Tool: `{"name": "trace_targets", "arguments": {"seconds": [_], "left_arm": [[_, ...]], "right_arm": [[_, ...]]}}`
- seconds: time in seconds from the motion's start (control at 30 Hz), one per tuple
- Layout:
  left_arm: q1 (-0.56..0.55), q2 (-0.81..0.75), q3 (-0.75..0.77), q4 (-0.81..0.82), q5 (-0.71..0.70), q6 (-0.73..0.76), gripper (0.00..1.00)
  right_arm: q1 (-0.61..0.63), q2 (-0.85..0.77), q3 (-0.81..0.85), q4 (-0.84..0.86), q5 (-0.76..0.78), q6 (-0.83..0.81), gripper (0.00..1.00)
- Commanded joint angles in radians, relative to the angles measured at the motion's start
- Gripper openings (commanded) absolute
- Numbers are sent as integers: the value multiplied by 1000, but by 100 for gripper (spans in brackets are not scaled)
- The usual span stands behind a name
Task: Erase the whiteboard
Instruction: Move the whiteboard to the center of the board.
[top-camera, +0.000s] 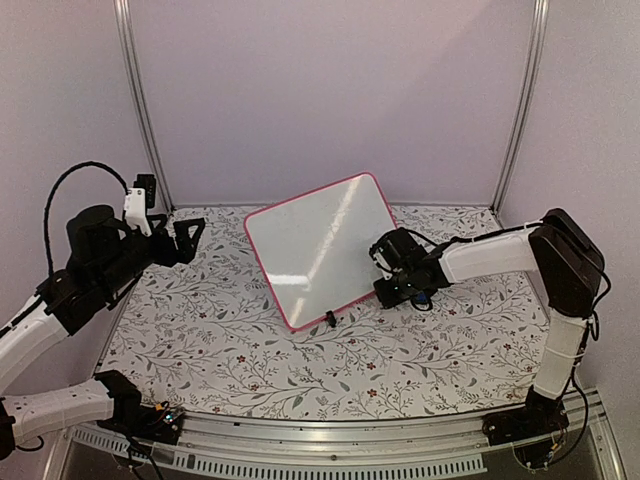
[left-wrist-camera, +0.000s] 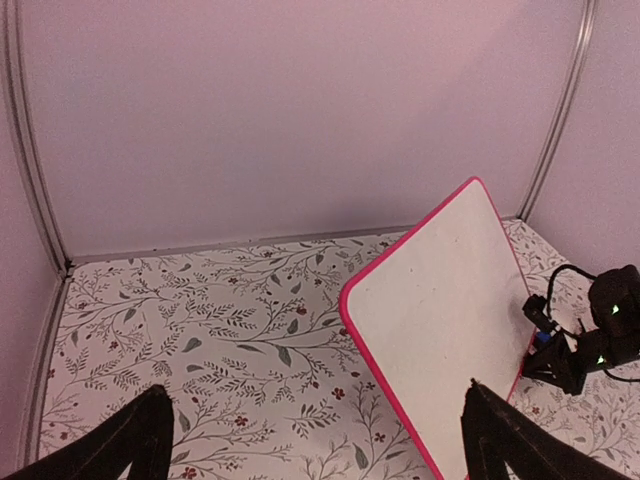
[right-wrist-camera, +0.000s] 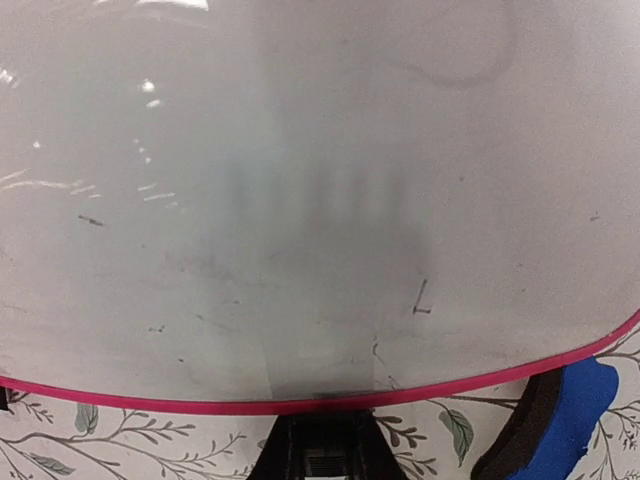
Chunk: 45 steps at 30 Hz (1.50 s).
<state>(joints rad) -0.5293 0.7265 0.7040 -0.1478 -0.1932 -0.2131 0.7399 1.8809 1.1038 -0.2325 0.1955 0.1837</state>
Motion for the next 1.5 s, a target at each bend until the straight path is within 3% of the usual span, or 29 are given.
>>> {"name": "trace_targets", "arguments": {"seconds": [0.0, 0.5, 0.97, 1.17, 1.47], "left_arm": [[-6, -10, 5, -3, -8, -1, 100], [-6, -11, 4, -2, -12, 1, 100], [-6, -2, 0, 0, -15, -1, 100], [-8, -10, 0, 3, -10, 0, 100], [-8, -13, 0, 1, -10, -3, 100]], "right_arm": [[0, 49, 117, -8, 98, 94, 0], [-131, 232, 332, -116, 86, 191, 0], [-208, 501, 696, -265, 101, 276, 0], [-220, 557, 767, -283, 82, 280, 1], [-220, 498, 638, -246, 50, 256, 42]]}}
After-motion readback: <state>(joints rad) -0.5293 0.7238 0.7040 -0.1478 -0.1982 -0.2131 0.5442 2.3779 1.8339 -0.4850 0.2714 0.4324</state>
